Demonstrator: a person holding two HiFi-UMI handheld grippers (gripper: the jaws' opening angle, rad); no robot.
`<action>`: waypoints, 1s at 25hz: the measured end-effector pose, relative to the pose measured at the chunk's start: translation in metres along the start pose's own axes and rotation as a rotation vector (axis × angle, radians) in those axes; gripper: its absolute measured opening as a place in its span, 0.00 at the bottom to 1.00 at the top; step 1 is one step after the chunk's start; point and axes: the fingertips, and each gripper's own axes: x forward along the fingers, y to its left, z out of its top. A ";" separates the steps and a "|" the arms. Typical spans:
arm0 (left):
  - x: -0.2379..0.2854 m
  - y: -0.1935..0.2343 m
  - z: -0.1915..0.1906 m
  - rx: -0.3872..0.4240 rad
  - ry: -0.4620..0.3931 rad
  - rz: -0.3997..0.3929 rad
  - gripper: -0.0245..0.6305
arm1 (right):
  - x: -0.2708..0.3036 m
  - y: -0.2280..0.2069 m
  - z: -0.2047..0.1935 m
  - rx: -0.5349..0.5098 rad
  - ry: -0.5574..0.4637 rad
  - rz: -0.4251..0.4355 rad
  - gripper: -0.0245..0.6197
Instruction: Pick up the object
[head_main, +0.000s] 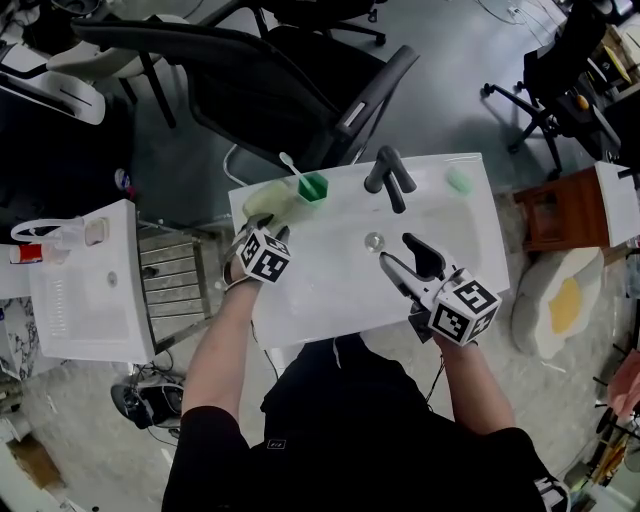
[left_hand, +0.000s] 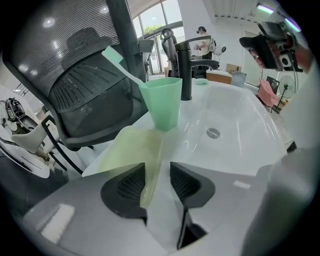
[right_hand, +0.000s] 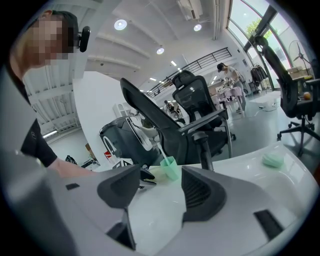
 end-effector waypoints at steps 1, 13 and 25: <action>0.000 -0.002 0.000 0.000 -0.003 -0.001 0.28 | -0.001 0.000 0.000 0.001 -0.001 0.000 0.43; -0.003 -0.016 -0.008 0.111 0.031 0.047 0.16 | -0.013 0.005 -0.003 0.002 -0.007 0.001 0.43; -0.028 -0.019 -0.010 0.035 -0.005 0.031 0.09 | -0.014 0.016 0.005 -0.009 -0.021 0.009 0.43</action>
